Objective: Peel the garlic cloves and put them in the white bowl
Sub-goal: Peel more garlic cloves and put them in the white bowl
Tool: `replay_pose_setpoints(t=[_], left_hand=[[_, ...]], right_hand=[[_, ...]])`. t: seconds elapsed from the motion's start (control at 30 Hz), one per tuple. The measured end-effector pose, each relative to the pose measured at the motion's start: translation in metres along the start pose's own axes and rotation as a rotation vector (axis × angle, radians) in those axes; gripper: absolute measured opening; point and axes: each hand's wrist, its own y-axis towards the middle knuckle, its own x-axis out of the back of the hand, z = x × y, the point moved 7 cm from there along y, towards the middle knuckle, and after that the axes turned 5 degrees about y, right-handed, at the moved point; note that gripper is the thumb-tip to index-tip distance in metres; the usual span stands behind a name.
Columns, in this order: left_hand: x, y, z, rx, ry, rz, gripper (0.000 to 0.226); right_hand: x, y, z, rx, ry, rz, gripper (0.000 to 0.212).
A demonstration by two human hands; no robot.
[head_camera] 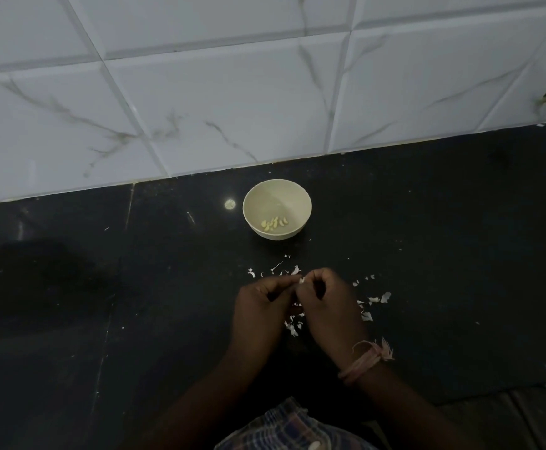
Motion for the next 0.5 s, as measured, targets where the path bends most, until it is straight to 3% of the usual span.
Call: replay_pose_setpoints(t=[0.2, 0.37, 0.5], left_hand=[[-0.012, -0.001, 0.014, 0.197, -0.419, 0.095, 0.014], [-0.016, 0.003, 0.02, 0.244, -0.551, 0.108, 0.018], [-0.015, 0.004, 0.03, 0.305, -0.583, 0.1, 0.019]], right_hand=[[-0.004, 0.004, -0.009, -0.114, 0.177, 0.046, 0.009], [-0.006, 0.005, -0.016, -0.163, 0.306, 0.044, 0.013], [-0.001, 0.005, -0.014, -0.127, 0.261, 0.013, 0.025]])
